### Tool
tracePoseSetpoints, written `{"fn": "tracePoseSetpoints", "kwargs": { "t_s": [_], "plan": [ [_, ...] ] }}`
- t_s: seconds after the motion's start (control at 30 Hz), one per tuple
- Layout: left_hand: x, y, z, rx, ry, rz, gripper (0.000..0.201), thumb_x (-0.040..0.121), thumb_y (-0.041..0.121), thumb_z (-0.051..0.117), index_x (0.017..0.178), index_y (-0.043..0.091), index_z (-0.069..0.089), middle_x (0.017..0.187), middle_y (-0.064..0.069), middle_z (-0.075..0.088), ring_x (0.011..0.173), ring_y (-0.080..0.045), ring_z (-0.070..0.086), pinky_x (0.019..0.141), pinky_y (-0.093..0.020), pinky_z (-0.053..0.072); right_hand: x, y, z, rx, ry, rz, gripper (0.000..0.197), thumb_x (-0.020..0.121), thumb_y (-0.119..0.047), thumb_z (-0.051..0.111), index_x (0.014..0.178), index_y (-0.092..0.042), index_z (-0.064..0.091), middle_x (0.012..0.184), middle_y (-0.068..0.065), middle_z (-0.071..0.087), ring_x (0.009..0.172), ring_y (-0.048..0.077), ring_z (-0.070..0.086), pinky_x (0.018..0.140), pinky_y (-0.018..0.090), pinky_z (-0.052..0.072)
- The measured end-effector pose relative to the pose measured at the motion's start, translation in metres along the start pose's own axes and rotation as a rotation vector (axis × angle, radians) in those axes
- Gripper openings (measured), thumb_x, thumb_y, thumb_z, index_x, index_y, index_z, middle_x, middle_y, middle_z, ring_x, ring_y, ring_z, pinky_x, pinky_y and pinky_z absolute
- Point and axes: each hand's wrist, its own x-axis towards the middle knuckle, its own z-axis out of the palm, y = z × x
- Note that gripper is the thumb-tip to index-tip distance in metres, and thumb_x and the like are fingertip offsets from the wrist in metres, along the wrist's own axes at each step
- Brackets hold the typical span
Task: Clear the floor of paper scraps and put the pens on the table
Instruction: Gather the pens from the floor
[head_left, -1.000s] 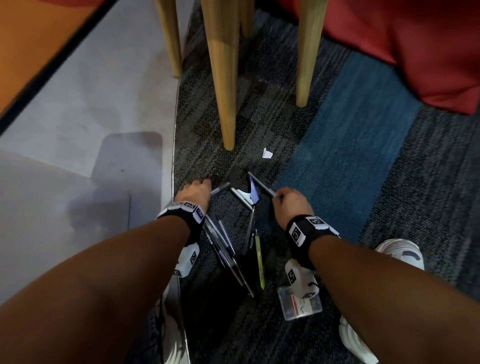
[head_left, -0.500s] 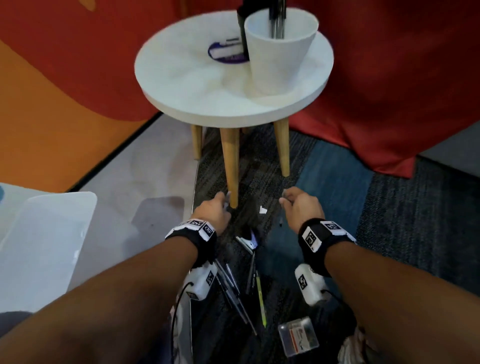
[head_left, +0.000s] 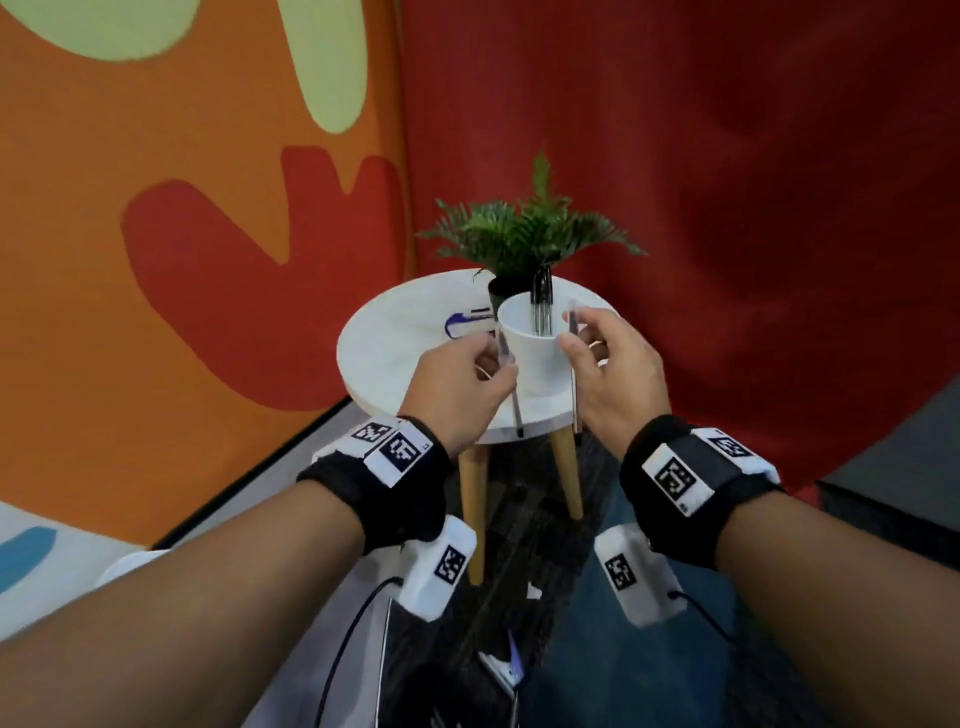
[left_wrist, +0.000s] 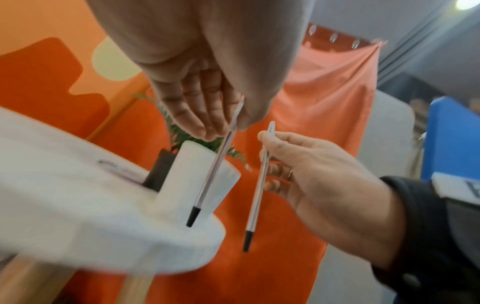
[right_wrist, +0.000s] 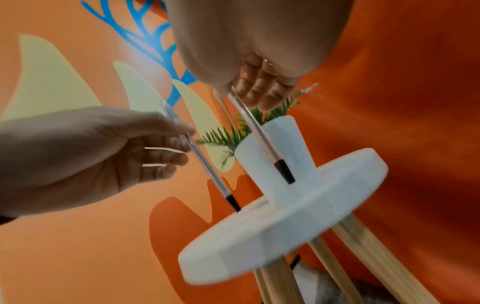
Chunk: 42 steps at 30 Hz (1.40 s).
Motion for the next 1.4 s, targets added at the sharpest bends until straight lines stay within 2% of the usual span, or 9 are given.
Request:
{"fn": "tracePoseSetpoints", "kwargs": {
  "t_s": [0.13,0.3,0.43,0.63,0.77,0.97,1.13,1.27,1.4],
  "plan": [
    [0.047,0.027,-0.023,-0.114,0.160,0.070,0.001,0.088,0.022,0.063,0.088,0.021,0.062,0.071,0.009,0.059,0.064,-0.005,0.053,0.058,-0.014,0.041,0.048,-0.018,-0.008,0.085,0.170,-0.058,0.015,0.091,-0.022,0.061,0.106,-0.024,0.064,0.085,-0.008,0.063,0.075,0.009,0.058,0.073,0.025,0.052],
    [0.093,0.034,-0.027,-0.173,0.268,0.082,0.016,0.089,0.020,0.061,0.105,0.022,0.059,0.078,0.010,0.060,0.076,-0.012,0.059,0.075,-0.028,0.050,0.087,-0.021,-0.003,0.090,0.219,-0.048,0.019,0.092,-0.020,0.059,0.110,-0.022,0.063,0.089,-0.010,0.065,0.086,0.012,0.065,0.083,0.037,0.055],
    [0.107,0.024,-0.011,-0.086,0.208,0.069,0.021,0.093,0.018,0.057,0.113,0.020,0.055,0.072,0.014,0.053,0.076,-0.014,0.057,0.072,-0.025,0.044,0.093,-0.003,0.010,-0.082,0.059,-0.002,0.024,0.093,-0.018,0.058,0.116,-0.022,0.062,0.098,-0.003,0.067,0.090,0.015,0.061,0.086,0.029,0.048],
    [0.113,0.005,0.012,0.006,0.116,0.005,0.026,0.094,0.023,0.055,0.120,0.019,0.052,0.085,-0.002,0.066,0.080,-0.023,0.062,0.072,-0.034,0.049,0.096,0.018,0.028,-0.495,-0.227,0.179,0.024,0.096,-0.032,0.052,0.118,-0.032,0.061,0.106,0.002,0.069,0.114,0.030,0.051,0.091,0.040,0.031],
    [0.117,-0.004,0.022,0.059,0.033,-0.069,0.037,0.093,0.025,0.058,0.130,0.024,0.050,0.086,0.000,0.069,0.084,-0.022,0.064,0.068,-0.031,0.048,0.098,0.024,0.038,-0.582,-0.231,0.185,0.026,0.093,-0.026,0.054,0.117,-0.033,0.060,0.108,0.003,0.068,0.115,0.028,0.050,0.086,0.039,0.026],
    [0.122,-0.011,0.029,0.070,-0.057,-0.152,0.059,0.088,0.025,0.067,0.143,0.022,0.044,0.102,-0.004,0.072,0.099,-0.024,0.064,0.087,-0.038,0.053,0.095,0.029,0.039,-0.551,-0.244,0.196,0.038,0.092,-0.022,0.045,0.125,-0.039,0.055,0.112,0.002,0.066,0.115,0.028,0.048,0.084,0.036,0.024],
    [0.112,-0.008,0.029,0.068,-0.076,-0.104,0.046,0.090,0.018,0.064,0.135,0.023,0.052,0.099,0.002,0.068,0.084,-0.019,0.062,0.079,-0.033,0.052,0.087,0.023,0.027,-0.469,-0.191,0.129,0.035,0.089,-0.017,0.048,0.118,-0.033,0.056,0.111,-0.004,0.062,0.114,0.023,0.047,0.092,0.040,0.029],
    [0.091,0.002,0.029,0.004,-0.012,-0.044,0.021,0.090,0.022,0.061,0.111,0.024,0.062,0.087,0.006,0.064,0.072,-0.011,0.057,0.069,-0.029,0.048,0.068,0.019,0.018,-0.388,-0.070,0.081,0.015,0.081,-0.010,0.050,0.088,-0.024,0.051,0.090,-0.005,0.050,0.096,0.025,0.049,0.081,0.038,0.030],
    [0.046,0.012,0.034,-0.095,0.016,-0.025,0.009,0.089,0.030,0.059,0.082,0.024,0.060,0.069,0.007,0.059,0.064,-0.007,0.053,0.062,-0.027,0.044,0.025,0.024,0.011,-0.268,0.029,0.143,0.028,0.072,0.001,0.046,0.069,-0.022,0.032,0.067,-0.006,0.041,0.070,0.025,0.042,0.071,0.038,0.034]
  ]
}}
